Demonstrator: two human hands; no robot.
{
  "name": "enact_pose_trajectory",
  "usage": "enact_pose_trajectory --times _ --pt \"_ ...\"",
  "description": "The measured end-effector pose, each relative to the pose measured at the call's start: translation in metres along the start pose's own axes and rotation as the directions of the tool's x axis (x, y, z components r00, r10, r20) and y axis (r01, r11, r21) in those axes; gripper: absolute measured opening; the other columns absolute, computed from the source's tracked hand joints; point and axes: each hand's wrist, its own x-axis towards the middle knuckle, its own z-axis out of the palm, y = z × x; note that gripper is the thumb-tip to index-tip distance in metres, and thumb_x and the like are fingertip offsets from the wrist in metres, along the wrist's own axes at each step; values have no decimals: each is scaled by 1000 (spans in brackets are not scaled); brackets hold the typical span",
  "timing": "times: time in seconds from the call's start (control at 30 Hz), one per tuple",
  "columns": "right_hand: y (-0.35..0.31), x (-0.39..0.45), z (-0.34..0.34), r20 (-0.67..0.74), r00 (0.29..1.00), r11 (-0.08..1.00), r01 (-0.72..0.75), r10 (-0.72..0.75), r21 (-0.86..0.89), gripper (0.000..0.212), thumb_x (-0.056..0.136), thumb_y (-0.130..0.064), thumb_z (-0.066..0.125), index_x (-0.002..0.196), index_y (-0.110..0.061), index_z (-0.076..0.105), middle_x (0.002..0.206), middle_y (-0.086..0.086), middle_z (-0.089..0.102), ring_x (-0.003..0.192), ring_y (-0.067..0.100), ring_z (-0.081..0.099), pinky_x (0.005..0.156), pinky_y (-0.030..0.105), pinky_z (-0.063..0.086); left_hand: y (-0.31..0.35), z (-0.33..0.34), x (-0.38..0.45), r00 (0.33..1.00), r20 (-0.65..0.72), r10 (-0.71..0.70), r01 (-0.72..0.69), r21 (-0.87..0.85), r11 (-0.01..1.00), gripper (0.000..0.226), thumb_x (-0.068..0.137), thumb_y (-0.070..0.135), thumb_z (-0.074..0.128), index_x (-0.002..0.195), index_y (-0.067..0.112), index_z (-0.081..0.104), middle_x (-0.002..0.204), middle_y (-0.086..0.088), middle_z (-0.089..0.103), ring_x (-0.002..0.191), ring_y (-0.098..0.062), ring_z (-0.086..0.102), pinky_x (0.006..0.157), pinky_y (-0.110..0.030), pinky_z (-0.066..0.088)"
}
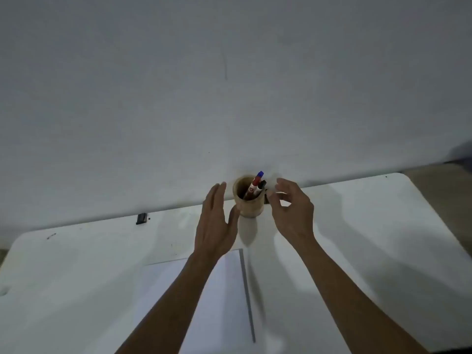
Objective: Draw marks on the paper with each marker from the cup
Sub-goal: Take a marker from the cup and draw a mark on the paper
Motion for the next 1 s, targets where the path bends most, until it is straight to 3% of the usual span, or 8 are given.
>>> enact_pose_trajectory --times 0.07,0.2,0.37,0.57,0.73,0.83,0.93,1.0 --pt "1 9 7 3 1000 1000 -12 12 -8 35 91 -15 74 125 -12 66 111 -3 71 89 3 69 81 16 56 0 10 10 1000 -10 -5 5 -21 1000 61 101 38 52 154 18 29 162 -2 32 150 -17 29 117 -29 30" --pt "6 14 18 -1 1000 1000 -12 12 -17 35 90 -16 75 123 -7 68 113 3 73 96 13 71 76 1 48 0 27 17 1000 28 -8 10 -84 996 58 102 37 52 153 20 31 160 1 35 147 -9 31 115 -19 29" --pt "10 18 26 -12 999 1000 -31 31 -6 33 89 -19 77 120 -9 72 107 1 76 93 7 71 76 3 50 4 28 25 997 -26 79 -83 -186 979 48 102 22 55 139 38 30 134 29 37 122 33 27 97 7 25" --pt "10 17 32 -33 999 999 -33 34 19 19 91 -19 76 109 -13 77 99 -2 77 88 -11 66 69 4 49 -6 32 28 999 5 38 -35 -262 964 53 102 28 55 138 57 29 132 52 37 125 24 39 100 -3 38" --pt "5 18 30 -51 998 998 -35 37 44 15 93 -20 73 107 -15 75 97 -5 75 95 2 68 69 9 54 -11 39 25 1000 -18 -26 19 -331 943 54 100 25 59 148 37 37 134 48 42 129 15 45 103 -24 49" --pt "-7 19 21 -81 997 997 6 0 76 11 95 -20 70 106 -18 71 93 -17 72 91 -2 69 69 15 56 -2 34 26 999 -33 -10 -3 -359 933 54 99 18 59 141 44 37 130 52 44 125 18 47 99 -15 49" --pt "-27 19 6 -154 988 981 49 -20 188 7 98 -13 66 105 -15 68 93 -10 72 84 -6 69 74 14 52 -2 33 24 1000 -23 -12 2 -378 926 57 99 13 60 138 47 37 128 51 47 123 20 48 96 -8 46" --pt "-41 19 -6 -225 973 965 99 -44 243 7 100 -18 64 104 -23 65 98 -1 74 93 8 72 81 34 58 -4 35 24 999 -10 -42 35 -386 922 55 99 16 60 144 40 38 133 41 49 124 17 49 97 -10 48"
